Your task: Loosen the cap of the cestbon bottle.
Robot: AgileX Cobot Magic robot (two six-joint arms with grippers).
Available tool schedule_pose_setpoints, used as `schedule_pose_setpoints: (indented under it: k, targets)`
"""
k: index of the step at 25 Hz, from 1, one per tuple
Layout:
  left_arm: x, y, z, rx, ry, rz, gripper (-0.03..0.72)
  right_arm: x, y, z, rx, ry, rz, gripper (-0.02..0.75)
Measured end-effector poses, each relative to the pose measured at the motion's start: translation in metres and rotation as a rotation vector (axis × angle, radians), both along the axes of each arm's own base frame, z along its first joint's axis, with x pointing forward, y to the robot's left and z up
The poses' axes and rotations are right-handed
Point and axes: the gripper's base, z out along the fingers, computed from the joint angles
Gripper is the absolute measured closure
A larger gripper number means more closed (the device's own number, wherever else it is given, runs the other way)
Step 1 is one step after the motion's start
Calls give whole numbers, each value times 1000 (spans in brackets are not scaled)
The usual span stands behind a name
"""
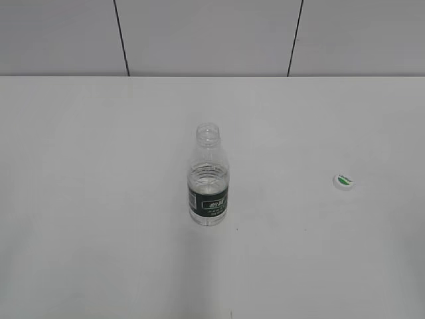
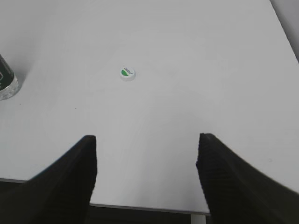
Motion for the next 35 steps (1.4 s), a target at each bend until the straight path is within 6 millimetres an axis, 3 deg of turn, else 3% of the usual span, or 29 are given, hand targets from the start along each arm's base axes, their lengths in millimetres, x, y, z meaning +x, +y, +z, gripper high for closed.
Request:
schedule_pose_setpoints:
  k: [12, 25, 35]
  targets:
    - [-1, -2, 0, 6, -5, -19, 269, 0, 1, 0, 7, 1, 5, 220]
    - [-2, -6, 0, -3, -3, 283, 301, -1, 2, 0, 9, 0, -111, 220]
    - [-2, -6, 0, -9, -2, 291, 318, -1, 2, 0, 9, 0, -140, 220]
